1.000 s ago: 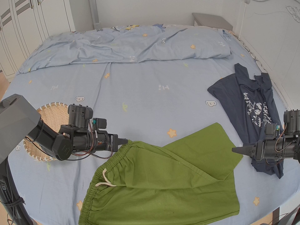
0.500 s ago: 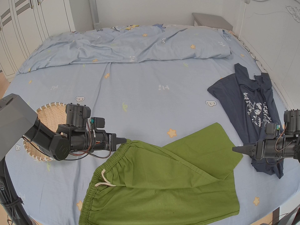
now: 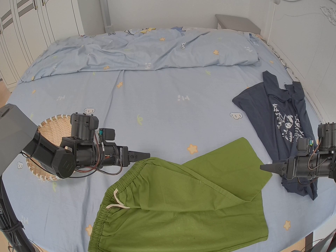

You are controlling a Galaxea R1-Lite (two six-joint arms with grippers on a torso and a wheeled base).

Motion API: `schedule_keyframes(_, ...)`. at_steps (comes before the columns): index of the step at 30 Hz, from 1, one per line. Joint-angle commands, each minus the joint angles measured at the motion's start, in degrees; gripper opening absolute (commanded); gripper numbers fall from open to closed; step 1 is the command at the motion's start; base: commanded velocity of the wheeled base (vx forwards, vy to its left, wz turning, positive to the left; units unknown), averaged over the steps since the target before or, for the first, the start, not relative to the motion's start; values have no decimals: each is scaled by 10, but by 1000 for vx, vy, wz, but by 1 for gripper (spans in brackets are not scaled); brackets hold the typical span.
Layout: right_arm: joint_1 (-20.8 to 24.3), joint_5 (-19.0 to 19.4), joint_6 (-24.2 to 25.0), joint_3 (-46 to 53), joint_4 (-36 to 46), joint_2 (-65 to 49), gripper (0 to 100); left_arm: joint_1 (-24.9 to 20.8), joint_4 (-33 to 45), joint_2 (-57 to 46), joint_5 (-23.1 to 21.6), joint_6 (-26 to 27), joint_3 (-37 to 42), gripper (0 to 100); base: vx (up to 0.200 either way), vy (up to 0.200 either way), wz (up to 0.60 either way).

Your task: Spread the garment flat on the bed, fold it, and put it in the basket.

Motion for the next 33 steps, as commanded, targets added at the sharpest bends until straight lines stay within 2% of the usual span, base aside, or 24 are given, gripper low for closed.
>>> schedule_keyframes(1, 0, 0, 0, 0, 0, 0, 100, 3, 2, -6, -1, -2, -1, 100, 0, 0, 0)
schedule_keyframes(19, 1, 0, 0, 1, 0, 1, 100, -8, 5, 19, -2, -1, 7, 100, 0, 0, 0)
schedule_keyframes(20, 1, 0, 0, 1, 0, 1, 100, -8, 5, 20, -2, -1, 7, 0, 0, 0, 0)
schedule_keyframes(33, -1, 0, -1, -1, 0, 1, 100, -16, 3, 24, -1, 3, 14, 0, 0, 0, 0)
